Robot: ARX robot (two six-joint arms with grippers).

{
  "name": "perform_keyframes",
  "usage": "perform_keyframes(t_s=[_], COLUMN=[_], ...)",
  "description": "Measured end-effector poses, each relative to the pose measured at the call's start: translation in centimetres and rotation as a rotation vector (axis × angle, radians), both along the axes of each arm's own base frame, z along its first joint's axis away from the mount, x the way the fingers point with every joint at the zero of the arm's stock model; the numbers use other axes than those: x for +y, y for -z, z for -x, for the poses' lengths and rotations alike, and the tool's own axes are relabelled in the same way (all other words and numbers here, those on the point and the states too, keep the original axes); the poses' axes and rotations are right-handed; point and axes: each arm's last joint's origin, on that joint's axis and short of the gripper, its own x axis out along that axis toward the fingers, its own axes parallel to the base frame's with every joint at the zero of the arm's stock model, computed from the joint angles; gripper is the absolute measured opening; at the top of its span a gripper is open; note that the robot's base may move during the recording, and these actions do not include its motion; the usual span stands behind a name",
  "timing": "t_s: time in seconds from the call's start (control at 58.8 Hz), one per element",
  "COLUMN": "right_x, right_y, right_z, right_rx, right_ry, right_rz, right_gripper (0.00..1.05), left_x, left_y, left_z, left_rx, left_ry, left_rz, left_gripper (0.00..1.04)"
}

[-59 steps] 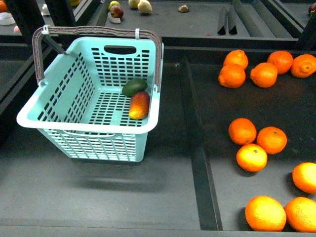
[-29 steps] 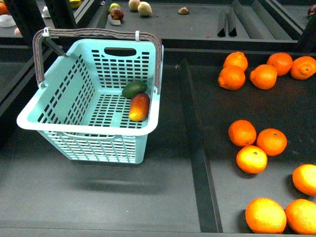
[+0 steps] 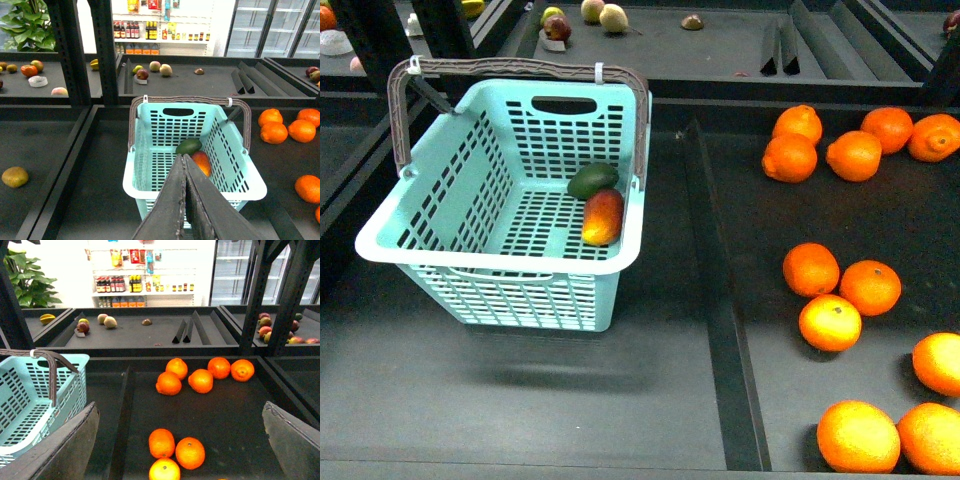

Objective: Pick mango and avocado into basket

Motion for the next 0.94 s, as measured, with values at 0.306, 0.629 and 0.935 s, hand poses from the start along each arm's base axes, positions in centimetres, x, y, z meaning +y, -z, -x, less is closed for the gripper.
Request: perform_keyframes(t_s=[0.306,0.629,0.935], right_x=[0.00,0.00,0.00], right_y=[0.00,0.00,0.00], right_z=[0.00,0.00,0.00], right_rx=[0.000,0.000,0.000], right_ry=[0.000,0.000,0.000], right_rz=[0.000,0.000,0.000], right_gripper=[0.97,0.97,0.97], left_x=[0.00,0.00,0.00], left_y=[0.00,0.00,0.00], left_z=[0.01,0.01,0.01], left_rx=[0.000,0.000,0.000], left_ry=[0.000,0.000,0.000], left_rz=[0.000,0.000,0.000], left_gripper=[0.03,0.39,0.99])
